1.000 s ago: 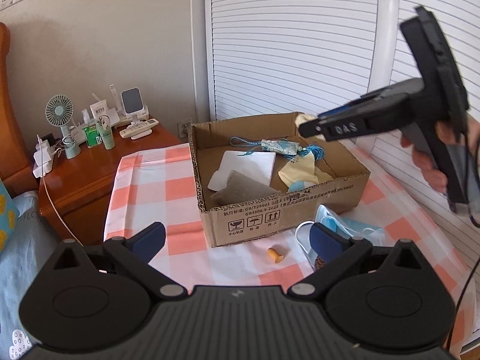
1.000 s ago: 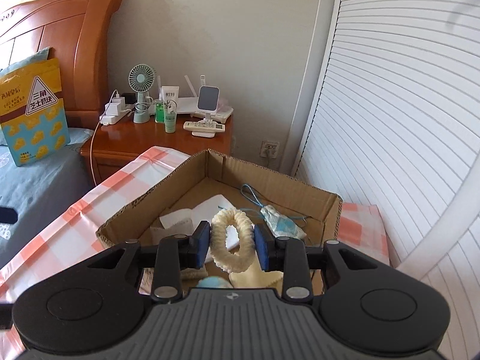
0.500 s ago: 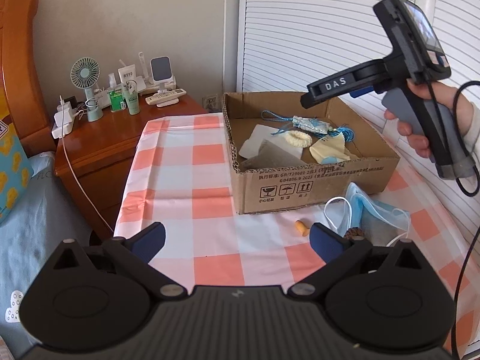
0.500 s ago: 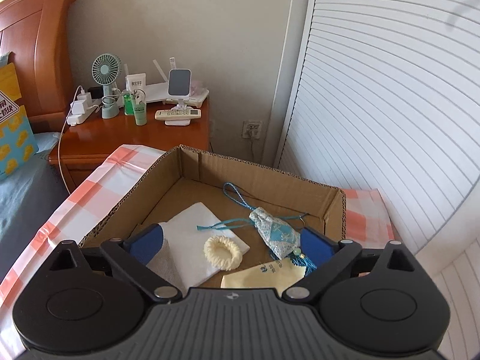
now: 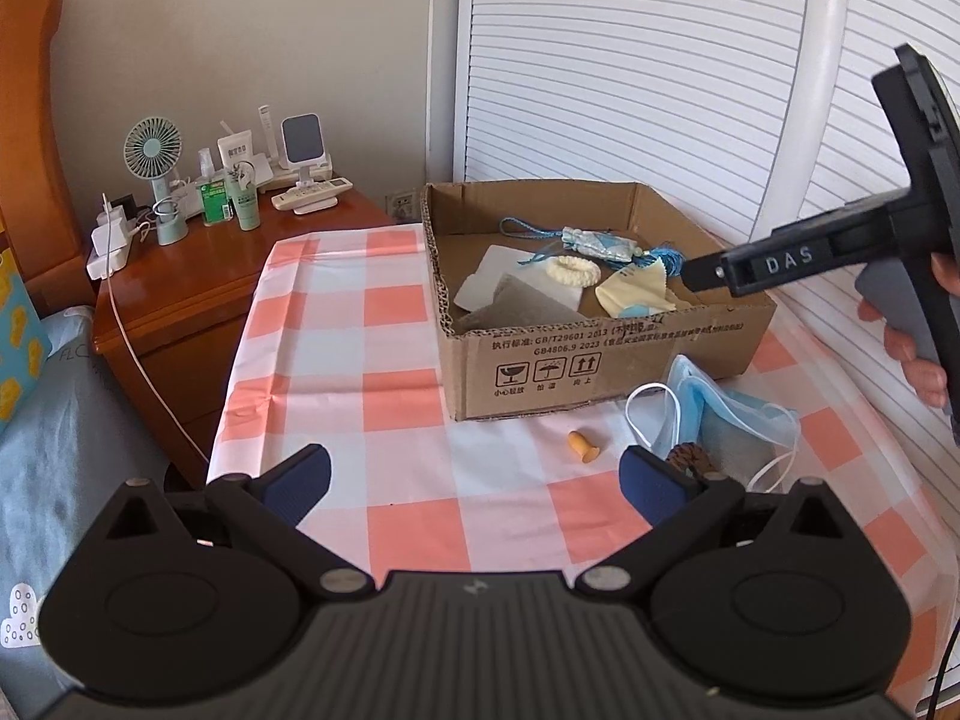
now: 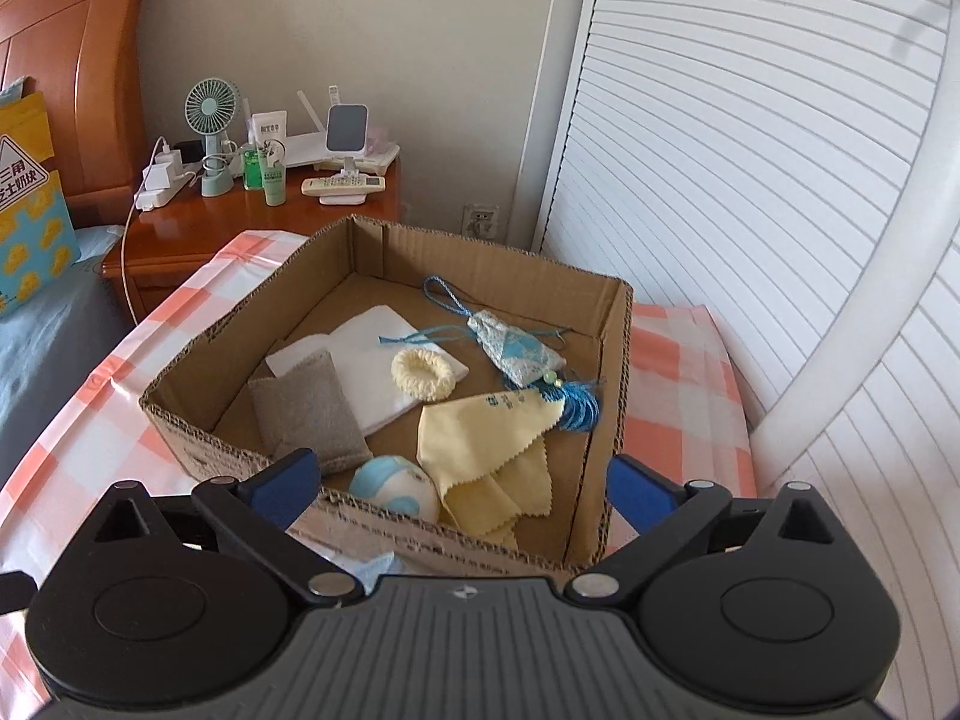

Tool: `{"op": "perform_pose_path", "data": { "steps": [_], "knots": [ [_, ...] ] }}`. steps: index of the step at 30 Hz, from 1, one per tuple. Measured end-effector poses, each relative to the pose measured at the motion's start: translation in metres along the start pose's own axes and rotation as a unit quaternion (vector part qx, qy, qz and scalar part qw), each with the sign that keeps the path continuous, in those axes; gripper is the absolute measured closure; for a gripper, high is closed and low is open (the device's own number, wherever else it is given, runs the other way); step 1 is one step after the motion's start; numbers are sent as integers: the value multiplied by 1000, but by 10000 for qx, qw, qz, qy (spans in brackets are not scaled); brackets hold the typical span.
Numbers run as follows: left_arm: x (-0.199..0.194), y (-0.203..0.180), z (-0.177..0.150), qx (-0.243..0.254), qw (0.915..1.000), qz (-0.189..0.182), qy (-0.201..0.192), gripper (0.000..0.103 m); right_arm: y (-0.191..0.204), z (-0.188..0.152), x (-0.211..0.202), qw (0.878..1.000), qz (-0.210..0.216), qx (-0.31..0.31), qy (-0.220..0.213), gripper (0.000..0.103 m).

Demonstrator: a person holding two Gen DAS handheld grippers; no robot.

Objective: Organize soft objects
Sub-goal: 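Move the left gripper to the brown scrunchie while the right gripper approaches the blue mask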

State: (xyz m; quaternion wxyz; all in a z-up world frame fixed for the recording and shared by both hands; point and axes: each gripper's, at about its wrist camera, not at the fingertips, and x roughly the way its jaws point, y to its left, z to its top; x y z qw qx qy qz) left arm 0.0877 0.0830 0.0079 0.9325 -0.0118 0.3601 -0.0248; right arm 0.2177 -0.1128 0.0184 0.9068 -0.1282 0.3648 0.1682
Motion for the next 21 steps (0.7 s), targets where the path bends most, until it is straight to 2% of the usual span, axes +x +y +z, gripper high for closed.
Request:
{"op": "perform_pose_path", "data": {
  "steps": [9,21],
  "knots": [
    [-1,-6,-4,60,10000,-58,36,1,-8,-45,-12,9988,109,392,261,0],
    [7,-20,-8,216,9995,-153,189,1,-5,-90,-14,9980,176,445,409,0]
  ]
}}
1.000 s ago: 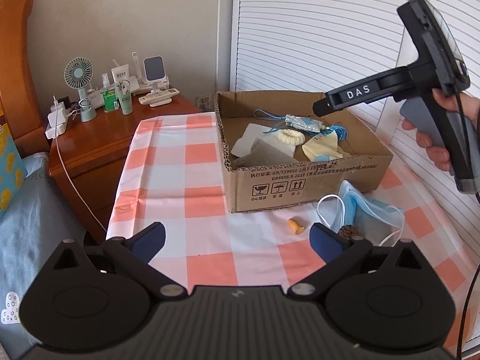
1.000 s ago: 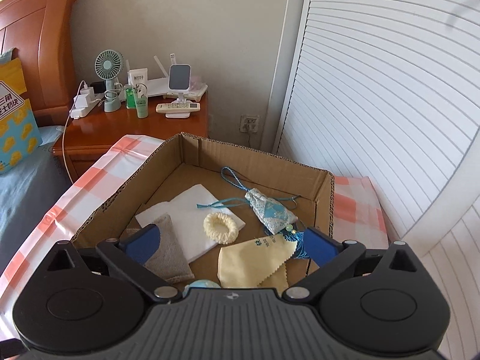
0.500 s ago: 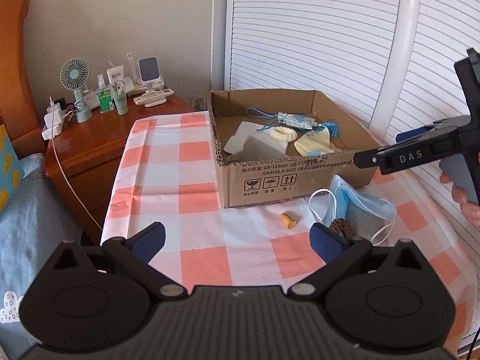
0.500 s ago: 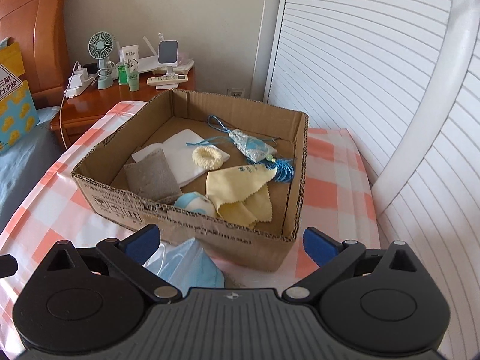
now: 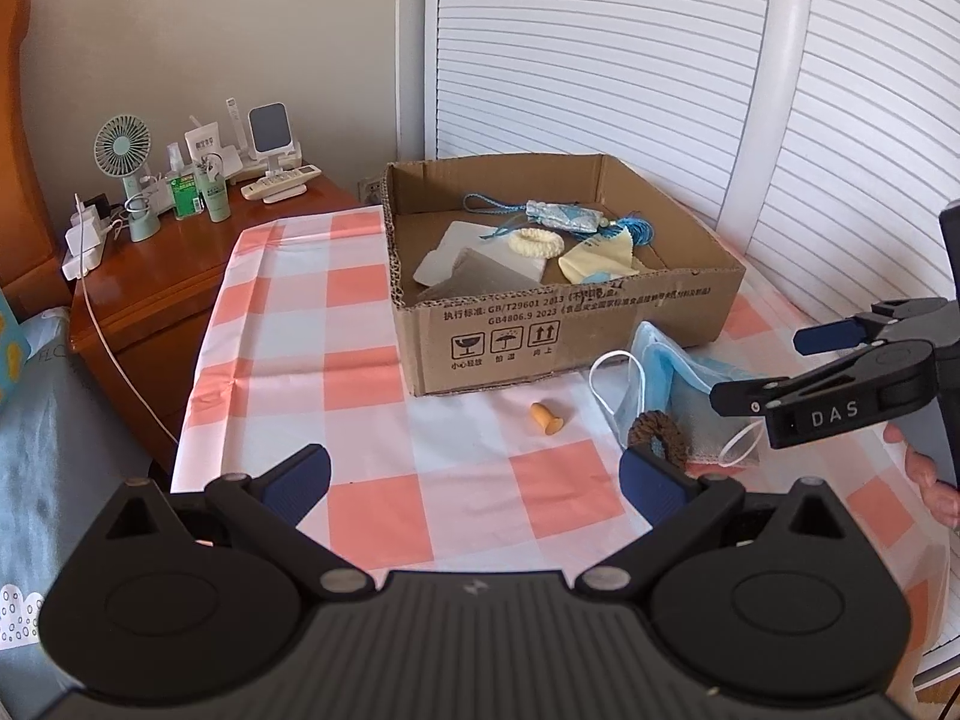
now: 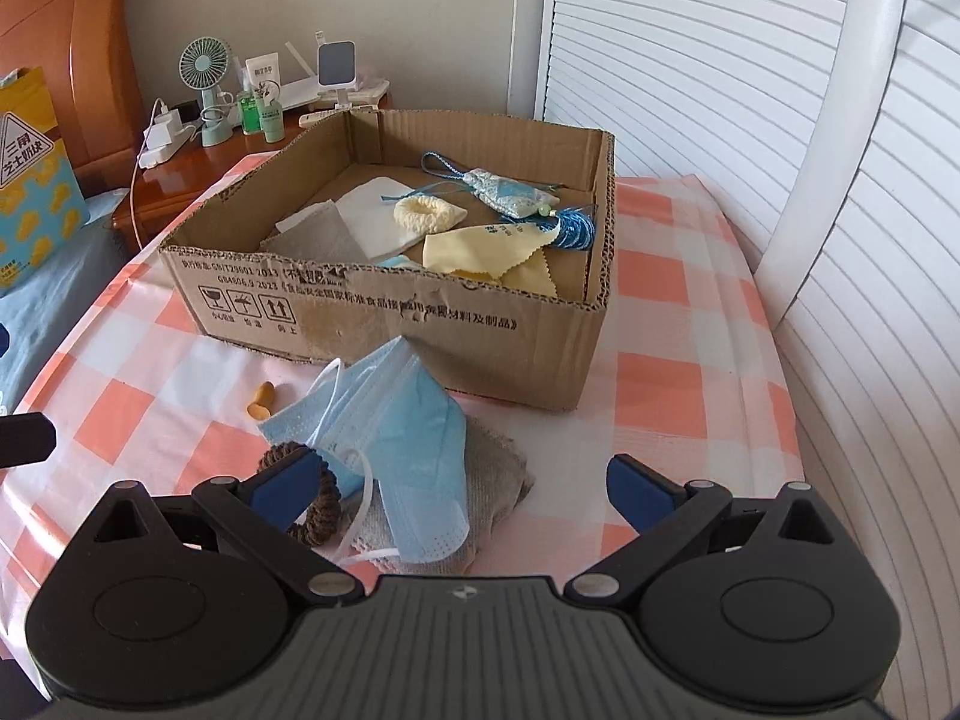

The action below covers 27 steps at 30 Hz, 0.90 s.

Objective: Organize soft objects
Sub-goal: 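Move the left gripper to the brown scrunchie while the right gripper approaches the blue mask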

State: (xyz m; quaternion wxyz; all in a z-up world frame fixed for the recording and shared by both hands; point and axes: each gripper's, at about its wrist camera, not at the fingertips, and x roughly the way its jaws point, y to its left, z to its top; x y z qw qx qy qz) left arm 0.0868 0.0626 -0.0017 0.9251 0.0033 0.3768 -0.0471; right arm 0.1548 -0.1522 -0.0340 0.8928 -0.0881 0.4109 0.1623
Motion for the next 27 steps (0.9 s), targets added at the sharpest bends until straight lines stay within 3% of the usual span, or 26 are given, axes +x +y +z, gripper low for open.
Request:
{"op": "perform_pose_path", "data": {
  "steps": [5,27],
  "knots": [
    [10,-9,-2,113,9998,-107,139,1,-5,-13,1,9999,-155,14,-11,0],
    [73,-71,-1,813,9941,-461,546,1,-23,-77,5,9982,123,-570,-150,0]
  ]
}}
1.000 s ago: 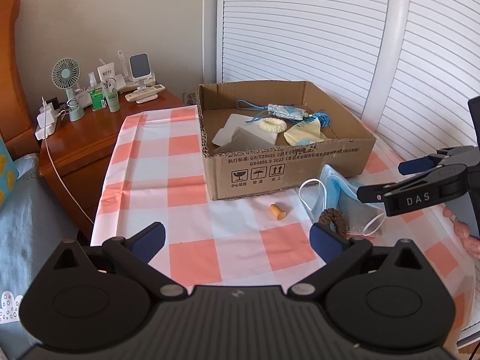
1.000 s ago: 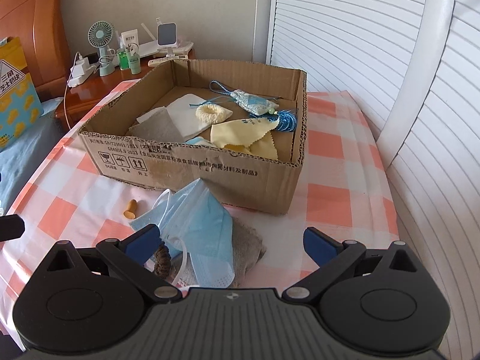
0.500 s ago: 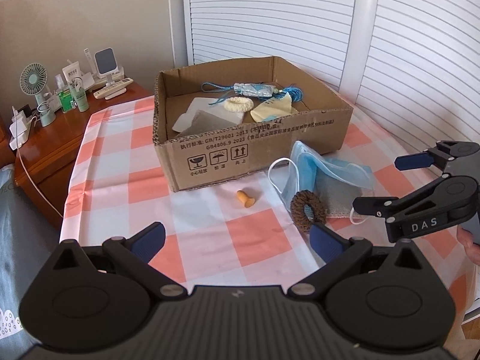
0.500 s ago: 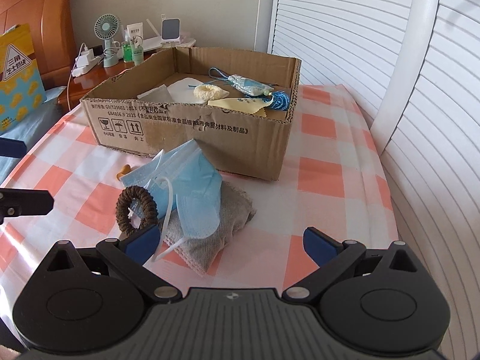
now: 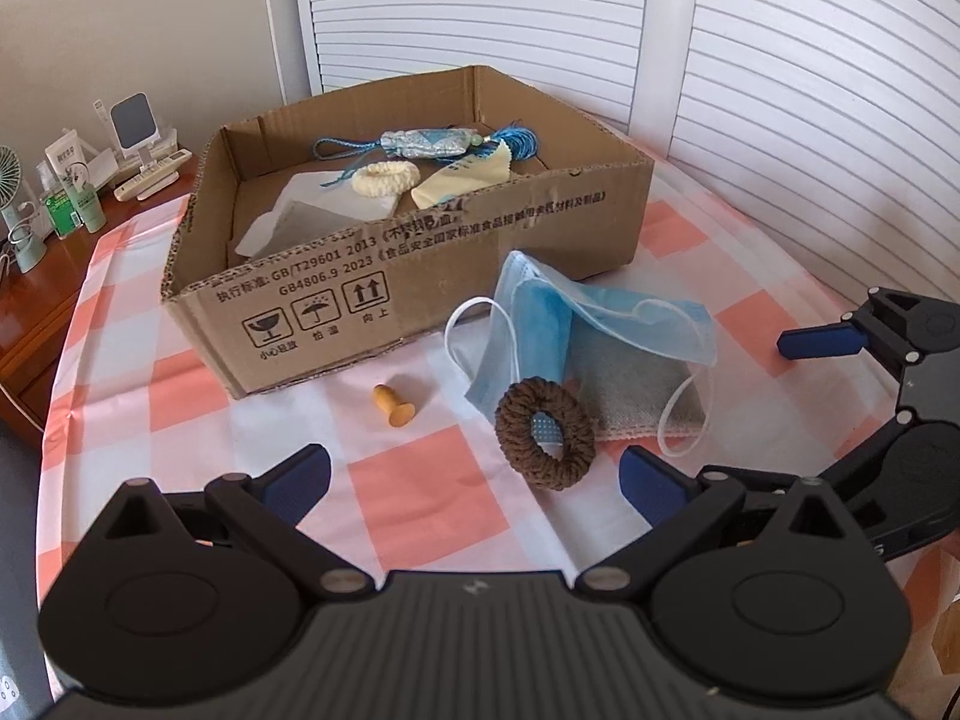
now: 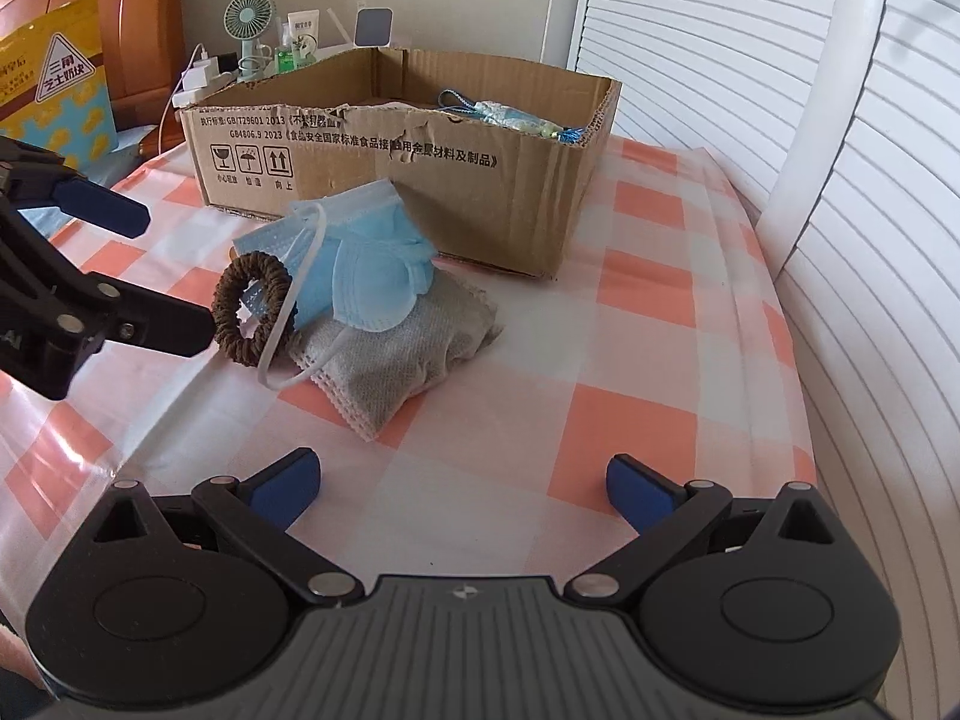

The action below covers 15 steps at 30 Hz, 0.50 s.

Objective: Organize soft objects
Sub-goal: 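Move the left gripper to the brown scrunchie while the right gripper approaches the blue mask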

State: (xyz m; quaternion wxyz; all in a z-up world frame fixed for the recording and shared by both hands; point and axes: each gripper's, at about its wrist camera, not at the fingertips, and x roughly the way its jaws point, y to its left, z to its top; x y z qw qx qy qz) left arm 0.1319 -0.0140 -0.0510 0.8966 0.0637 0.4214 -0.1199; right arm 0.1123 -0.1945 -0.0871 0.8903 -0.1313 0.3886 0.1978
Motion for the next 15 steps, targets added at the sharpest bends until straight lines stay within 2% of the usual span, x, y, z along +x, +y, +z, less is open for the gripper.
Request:
{"op": "perform_pose_path", "data": {
  "steps": [9,15],
  "knots": [
    [29,-4,11,-239,9997,12,-17,1,-3,-8,1,9995,37,48,-298,0],
    [32,7,-1,-364,9990,237,132,1,-3,-8,1,9995,40,48,-322,0]
  ]
}}
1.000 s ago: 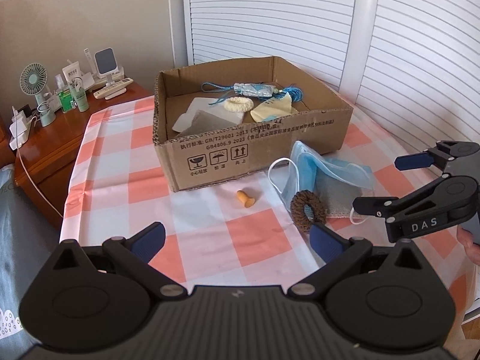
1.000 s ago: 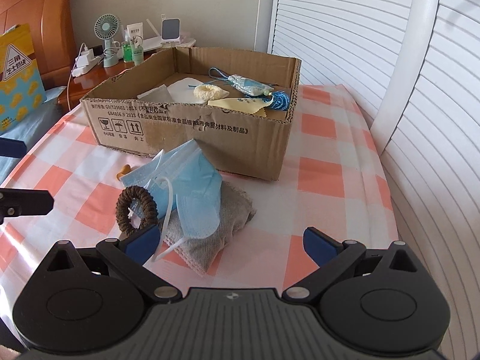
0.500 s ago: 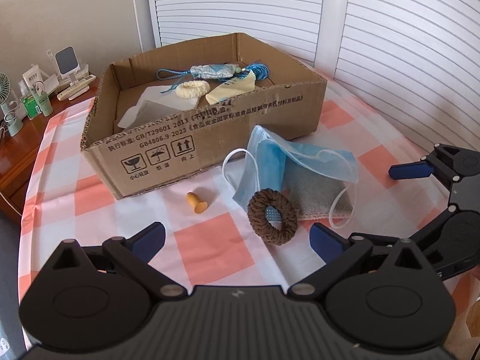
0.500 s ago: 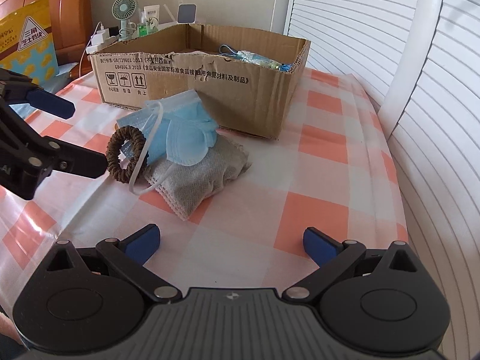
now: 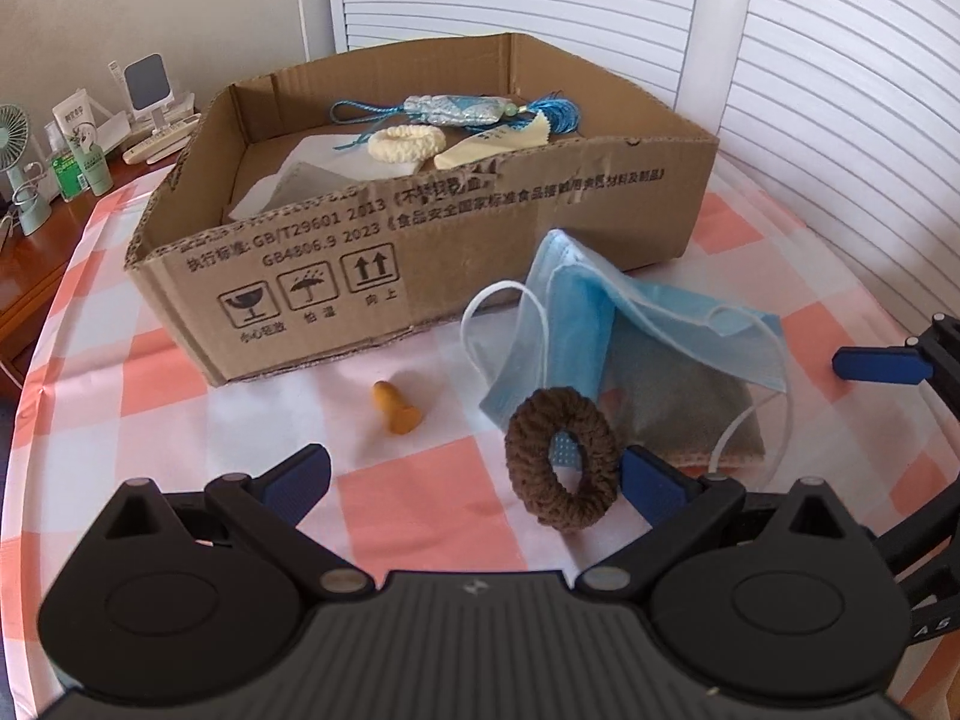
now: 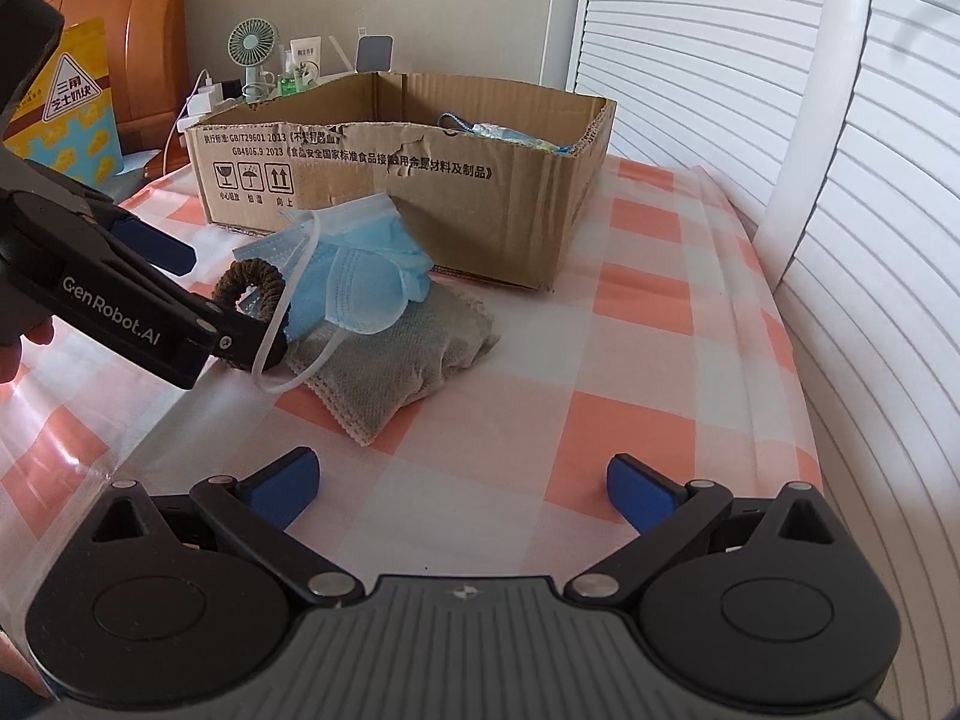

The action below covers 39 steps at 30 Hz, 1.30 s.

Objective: Organize soft objects
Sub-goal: 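Move the left gripper to the brown scrunchie while the right gripper approaches the blue mask, then close the left gripper on the brown scrunchie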

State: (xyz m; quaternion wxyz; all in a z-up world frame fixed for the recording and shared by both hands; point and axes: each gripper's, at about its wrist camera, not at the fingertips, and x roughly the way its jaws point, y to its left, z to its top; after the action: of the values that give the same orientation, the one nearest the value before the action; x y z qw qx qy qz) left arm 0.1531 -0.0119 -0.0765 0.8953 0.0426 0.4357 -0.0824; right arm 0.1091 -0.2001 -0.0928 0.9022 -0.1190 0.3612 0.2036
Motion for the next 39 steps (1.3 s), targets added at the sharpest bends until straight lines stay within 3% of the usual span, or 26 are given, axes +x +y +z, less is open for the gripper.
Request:
{"op": "perform_pose_path", "data": {
  "steps": [5,10,13,17,24,34,39],
  "knots": [
    [-5,10,-10,5,9996,286,27,1,0,-1,0,10000,-4,10,-17,0],
    [-13,3,-12,158,9988,386,-265,3,1,0,1,10000,-23,24,-35,0],
    [-16,-7,-12,332,9976,384,-476,12,1,0,1,10000,-25,28,-28,0],
    [-13,-18,-12,483,9968,342,-531,36,1,0,1,10000,-24,28,-28,0],
    [-12,-24,-11,483,9970,79,-595,64,1,0,1,10000,-26,26,-25,0],
    [-27,-11,-13,332,9975,-166,-597,67,6,4,-2,9999,-20,-94,121,0],
    [-41,0,-18,324,9977,-136,-586,67,14,11,-13,9997,-47,-223,-25,0]
  ]
}}
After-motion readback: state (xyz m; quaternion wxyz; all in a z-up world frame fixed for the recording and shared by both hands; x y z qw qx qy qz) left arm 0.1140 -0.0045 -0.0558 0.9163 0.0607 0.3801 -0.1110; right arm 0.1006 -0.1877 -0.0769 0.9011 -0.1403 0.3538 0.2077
